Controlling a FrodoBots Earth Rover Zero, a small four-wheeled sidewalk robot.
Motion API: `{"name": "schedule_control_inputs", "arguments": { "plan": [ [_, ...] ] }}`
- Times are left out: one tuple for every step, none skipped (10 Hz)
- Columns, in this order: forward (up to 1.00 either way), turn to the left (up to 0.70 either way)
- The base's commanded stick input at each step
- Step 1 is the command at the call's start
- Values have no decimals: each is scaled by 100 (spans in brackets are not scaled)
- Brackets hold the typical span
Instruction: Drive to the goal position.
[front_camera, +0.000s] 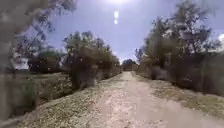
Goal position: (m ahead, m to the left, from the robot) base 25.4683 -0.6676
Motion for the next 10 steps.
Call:
{"name": "schedule_control_inputs", "arguments": {
  "plan": [
    [70, -8],
    [70, -1],
    [70, 0],
    [70, 0],
    [70, 0],
    [70, 0],
    [70, 0],
    [70, 0],
    [70, 0],
    [70, 0]
  ]
}}
